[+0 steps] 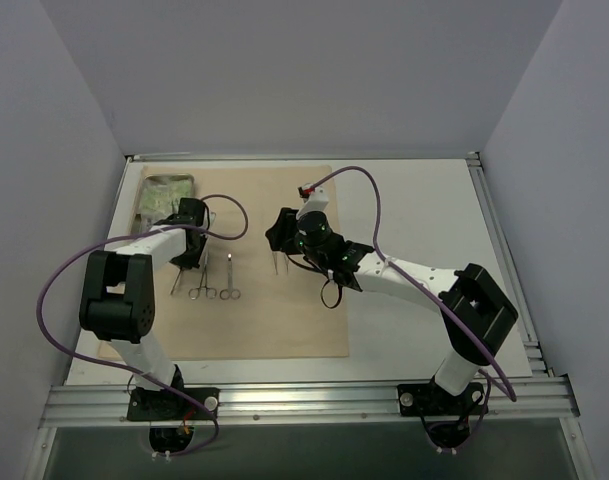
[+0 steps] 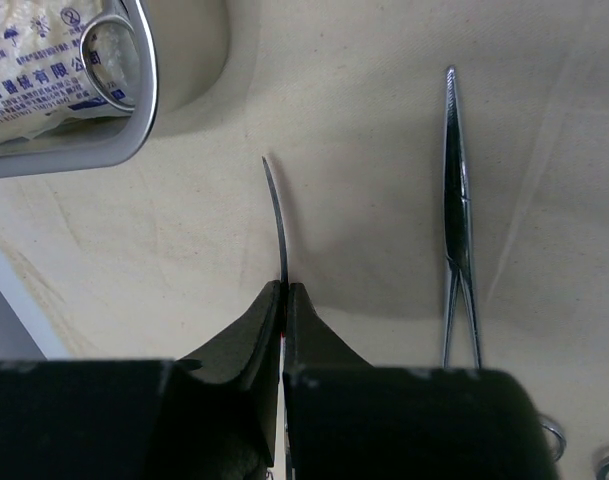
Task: Open and lay out the surgical kit
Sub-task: Place the medical item in the surgical kit.
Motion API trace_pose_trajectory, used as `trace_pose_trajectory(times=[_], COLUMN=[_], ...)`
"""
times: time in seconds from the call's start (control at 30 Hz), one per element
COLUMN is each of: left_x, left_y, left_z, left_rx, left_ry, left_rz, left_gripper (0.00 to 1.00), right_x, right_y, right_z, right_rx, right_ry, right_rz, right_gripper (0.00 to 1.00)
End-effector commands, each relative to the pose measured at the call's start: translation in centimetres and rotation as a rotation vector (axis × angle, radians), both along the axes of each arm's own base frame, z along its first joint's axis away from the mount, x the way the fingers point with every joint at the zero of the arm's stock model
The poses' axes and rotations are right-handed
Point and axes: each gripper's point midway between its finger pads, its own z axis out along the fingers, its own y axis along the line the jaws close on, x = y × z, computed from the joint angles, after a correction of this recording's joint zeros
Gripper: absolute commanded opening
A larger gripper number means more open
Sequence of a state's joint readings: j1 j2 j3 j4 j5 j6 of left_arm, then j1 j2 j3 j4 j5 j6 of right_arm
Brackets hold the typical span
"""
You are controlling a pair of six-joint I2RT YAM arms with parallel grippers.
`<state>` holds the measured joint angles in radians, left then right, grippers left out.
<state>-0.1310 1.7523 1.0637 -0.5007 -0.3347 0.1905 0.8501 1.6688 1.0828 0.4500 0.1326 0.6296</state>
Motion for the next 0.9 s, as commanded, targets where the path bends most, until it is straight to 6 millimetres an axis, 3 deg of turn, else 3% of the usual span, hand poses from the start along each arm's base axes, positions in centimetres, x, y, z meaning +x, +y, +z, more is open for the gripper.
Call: trace_pose_trajectory(times=[0.0, 0.3, 0.5, 0.6, 0.87], left_x=[2.9, 3.0, 3.0, 3.0, 2.5], left_y=[-0.2, 0.1, -0.7, -0.9, -1.9], left_z=[1.7, 0.8, 0.8, 1.1, 2.4], left_rx=[0.022, 0.038, -0.006, -0.021, -0.086], left_ry=[-0.108, -0.100, -0.093, -0.098, -0.090], left_rz=[0.024, 0.046, 0.033, 0.030, 0.012], left_gripper=[0.02, 0.03, 0.33, 0.38, 0.38], right_x=[0.2, 0.2, 0.2, 0.2, 0.2], right_y=[-1.0, -1.2, -1.4, -1.4, -1.5], right_z=[2.5, 2.6, 2.6, 2.5, 2.4], right_rx=[0.041, 0.038, 0.030, 0.026, 0.017], right_ry=[-0.034, -0.034, -0.031, -0.030, -0.027], right_rz=[-0.037, -0.041, -0.045, -0.048, -0.045], right_gripper=[0.42, 0.42, 0.42, 0.42, 0.42])
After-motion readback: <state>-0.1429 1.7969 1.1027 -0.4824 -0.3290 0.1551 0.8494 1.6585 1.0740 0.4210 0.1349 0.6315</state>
